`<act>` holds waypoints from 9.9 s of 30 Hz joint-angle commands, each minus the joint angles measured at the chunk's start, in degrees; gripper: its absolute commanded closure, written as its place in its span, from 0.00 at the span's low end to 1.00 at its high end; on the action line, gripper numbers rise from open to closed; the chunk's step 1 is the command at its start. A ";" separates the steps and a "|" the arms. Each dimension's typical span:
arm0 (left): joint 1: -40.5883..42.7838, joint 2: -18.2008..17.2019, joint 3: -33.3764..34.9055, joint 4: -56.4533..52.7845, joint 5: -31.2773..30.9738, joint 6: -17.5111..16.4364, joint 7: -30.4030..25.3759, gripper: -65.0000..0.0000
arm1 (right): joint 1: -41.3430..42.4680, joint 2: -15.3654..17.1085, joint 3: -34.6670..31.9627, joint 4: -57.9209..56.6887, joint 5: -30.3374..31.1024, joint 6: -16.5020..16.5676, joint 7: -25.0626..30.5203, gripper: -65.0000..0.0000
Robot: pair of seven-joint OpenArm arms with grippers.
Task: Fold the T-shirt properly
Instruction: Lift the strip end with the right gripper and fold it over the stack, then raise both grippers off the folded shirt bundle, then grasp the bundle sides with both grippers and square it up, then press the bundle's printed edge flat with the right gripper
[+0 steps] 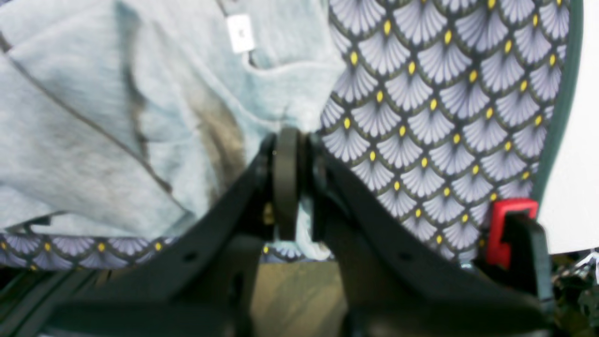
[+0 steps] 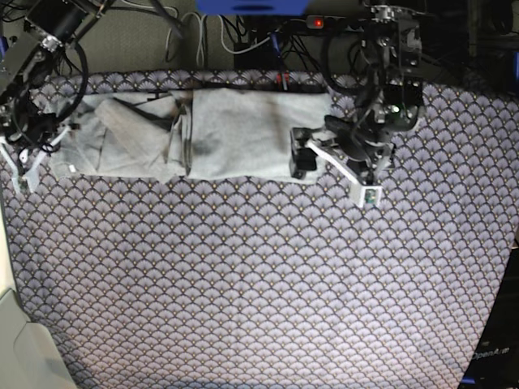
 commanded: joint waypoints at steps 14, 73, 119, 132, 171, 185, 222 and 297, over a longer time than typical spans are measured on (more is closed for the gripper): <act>2.20 -1.36 -10.17 1.35 -0.64 -0.65 -0.80 0.00 | -5.73 -10.01 -7.33 11.10 0.60 0.19 0.08 1.00; 6.07 -11.47 -37.16 5.83 -0.56 -0.65 3.69 0.00 | -1.25 -17.47 -47.95 -10.52 23.99 0.19 18.81 1.00; 17.15 -11.29 -21.60 6.09 -13.65 -0.74 6.24 0.00 | 0.69 1.42 -33.97 4.33 24.34 0.19 16.44 0.57; 14.42 -9.53 -12.37 5.74 -13.65 -0.74 6.59 0.00 | -9.60 7.05 -13.49 4.60 24.34 0.19 16.35 1.00; 19.43 -8.66 -2.70 7.94 -12.86 -9.97 6.76 0.86 | -13.73 7.40 -12.96 4.69 24.16 0.19 13.71 1.00; 14.33 -2.94 2.22 1.61 -4.42 -9.88 6.68 0.91 | -13.64 7.57 -12.96 4.69 24.08 0.19 14.24 1.00; -18.90 8.31 0.29 -28.54 -4.51 2.43 -0.45 0.91 | 10.71 8.28 -32.39 -24.15 9.22 0.19 18.02 1.00; 12.49 -7.42 -28.55 5.13 -18.58 1.81 -10.12 0.91 | 1.39 -4.29 -38.19 -6.65 34.19 0.19 7.47 1.00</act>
